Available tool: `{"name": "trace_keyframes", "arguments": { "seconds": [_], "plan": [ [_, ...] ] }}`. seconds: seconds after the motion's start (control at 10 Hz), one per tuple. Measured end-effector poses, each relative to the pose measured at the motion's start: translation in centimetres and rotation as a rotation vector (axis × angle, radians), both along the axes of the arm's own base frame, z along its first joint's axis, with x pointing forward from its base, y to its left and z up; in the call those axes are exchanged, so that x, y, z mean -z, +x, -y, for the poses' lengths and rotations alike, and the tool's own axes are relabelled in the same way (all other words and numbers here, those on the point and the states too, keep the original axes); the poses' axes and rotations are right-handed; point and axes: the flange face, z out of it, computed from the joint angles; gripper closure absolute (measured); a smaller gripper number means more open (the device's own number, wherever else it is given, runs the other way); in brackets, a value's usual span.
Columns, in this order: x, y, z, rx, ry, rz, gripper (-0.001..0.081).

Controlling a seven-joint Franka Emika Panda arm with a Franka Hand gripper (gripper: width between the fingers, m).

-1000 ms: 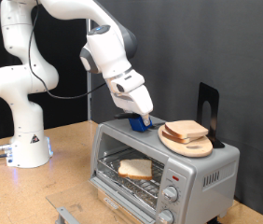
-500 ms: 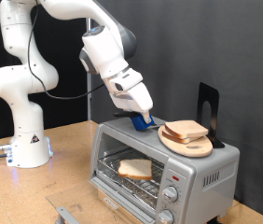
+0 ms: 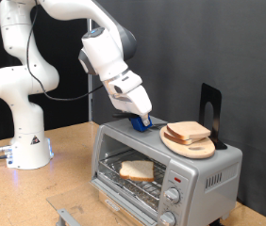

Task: Make a piece of toast with the oven

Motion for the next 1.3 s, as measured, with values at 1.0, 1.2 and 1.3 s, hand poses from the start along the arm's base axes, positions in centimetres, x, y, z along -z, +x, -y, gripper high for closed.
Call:
{"name": "trace_keyframes", "arguments": {
  "seconds": [1.0, 1.2, 1.3],
  "plan": [
    [-0.3, 0.5, 2.6, 0.152, -0.1, -0.246, -0.0002],
    [0.2, 0.6, 3.9, 0.189, -0.136, -0.301, -0.0002],
    [0.6, 0.7, 4.5, 0.202, -0.146, -0.31, -0.0002]
  ]
}}
